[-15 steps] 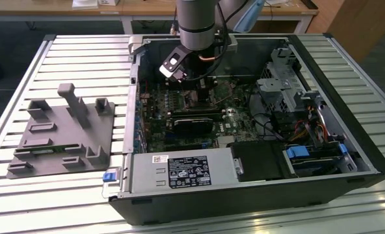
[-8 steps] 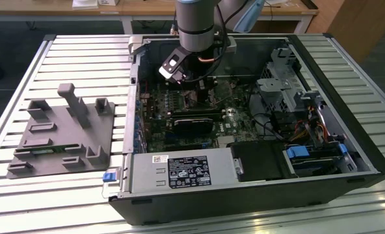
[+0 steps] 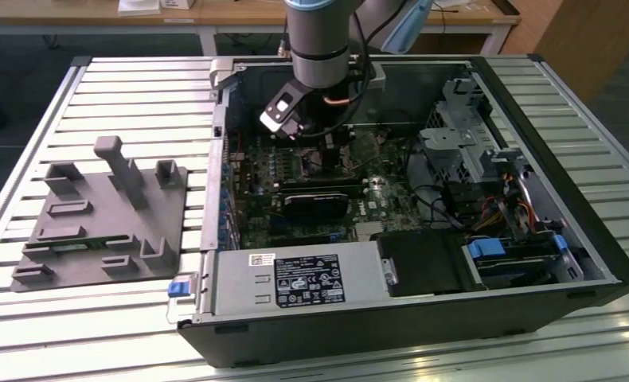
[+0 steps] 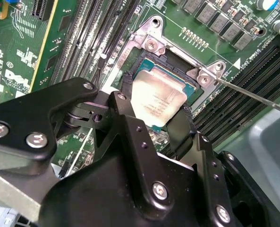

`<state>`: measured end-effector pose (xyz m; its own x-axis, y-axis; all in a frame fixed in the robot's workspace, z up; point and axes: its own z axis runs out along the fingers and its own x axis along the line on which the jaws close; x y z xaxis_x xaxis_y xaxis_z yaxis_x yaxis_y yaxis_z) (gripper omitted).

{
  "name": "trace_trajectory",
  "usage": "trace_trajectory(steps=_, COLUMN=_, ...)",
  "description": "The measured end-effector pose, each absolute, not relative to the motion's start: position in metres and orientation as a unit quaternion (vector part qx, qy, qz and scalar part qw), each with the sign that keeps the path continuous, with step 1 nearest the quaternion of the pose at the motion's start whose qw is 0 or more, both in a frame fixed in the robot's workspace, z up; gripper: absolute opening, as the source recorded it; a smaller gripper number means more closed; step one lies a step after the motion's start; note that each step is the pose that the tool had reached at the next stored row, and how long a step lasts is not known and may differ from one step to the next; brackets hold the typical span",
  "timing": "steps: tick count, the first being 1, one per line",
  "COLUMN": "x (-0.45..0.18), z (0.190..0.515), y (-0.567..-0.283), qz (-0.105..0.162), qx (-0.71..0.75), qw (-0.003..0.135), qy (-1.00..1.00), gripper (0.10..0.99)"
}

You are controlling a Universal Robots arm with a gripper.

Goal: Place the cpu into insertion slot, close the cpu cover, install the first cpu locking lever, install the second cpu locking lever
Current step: 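Place the cpu into insertion slot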

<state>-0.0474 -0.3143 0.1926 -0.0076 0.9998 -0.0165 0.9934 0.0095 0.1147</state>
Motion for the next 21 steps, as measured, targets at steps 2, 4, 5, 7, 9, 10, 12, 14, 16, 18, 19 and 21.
trace_trajectory(steps=2, x=-0.0475, z=0.1919, y=-0.3144, qz=0.035, qx=0.703, qw=0.046, qy=0.709, gripper=0.541)
trace_trajectory(steps=4, x=-0.0474, z=0.1918, y=-0.3143, qz=0.035, qx=0.703, qw=0.046, qy=0.709, gripper=0.541)
trace_trajectory(steps=5, x=-0.0474, z=0.1917, y=-0.3143, qz=0.035, qx=0.703, qw=0.046, qy=0.709, gripper=0.541)
trace_trajectory(steps=7, x=-0.0474, z=0.1917, y=-0.3143, qz=0.035, qx=0.703, qw=0.046, qy=0.709, gripper=0.541)
trace_trajectory(steps=9, x=-0.0474, z=0.1918, y=-0.3143, qz=0.035, qx=0.703, qw=0.046, qy=0.709, gripper=0.541)
trace_trajectory(steps=10, x=-0.0474, z=0.192, y=-0.3142, qz=0.035, qx=0.703, qw=0.046, qy=0.709, gripper=0.541)
trace_trajectory(steps=12, x=-0.0473, z=0.1923, y=-0.3142, qz=0.035, qx=0.703, qw=0.046, qy=0.709, gripper=0.541)
trace_trajectory(steps=14, x=-0.0474, z=0.1925, y=-0.3145, qz=0.035, qx=0.703, qw=0.046, qy=0.709, gripper=0.541)
trace_trajectory(steps=16, x=-0.0474, z=0.1925, y=-0.3148, qz=0.035, qx=0.703, qw=0.046, qy=0.709, gripper=0.541)
trace_trajectory(steps=18, x=-0.0474, z=0.1925, y=-0.315, qz=0.035, qx=0.703, qw=0.046, qy=0.709, gripper=0.541)
trace_trajectory(steps=19, x=-0.0474, z=0.1924, y=-0.3151, qz=0.035, qx=0.703, qw=0.046, qy=0.709, gripper=0.541)
trace_trajectory(steps=21, x=-0.0474, z=0.1923, y=-0.3154, qz=0.035, qx=0.703, qw=0.047, qy=0.709, gripper=0.541)
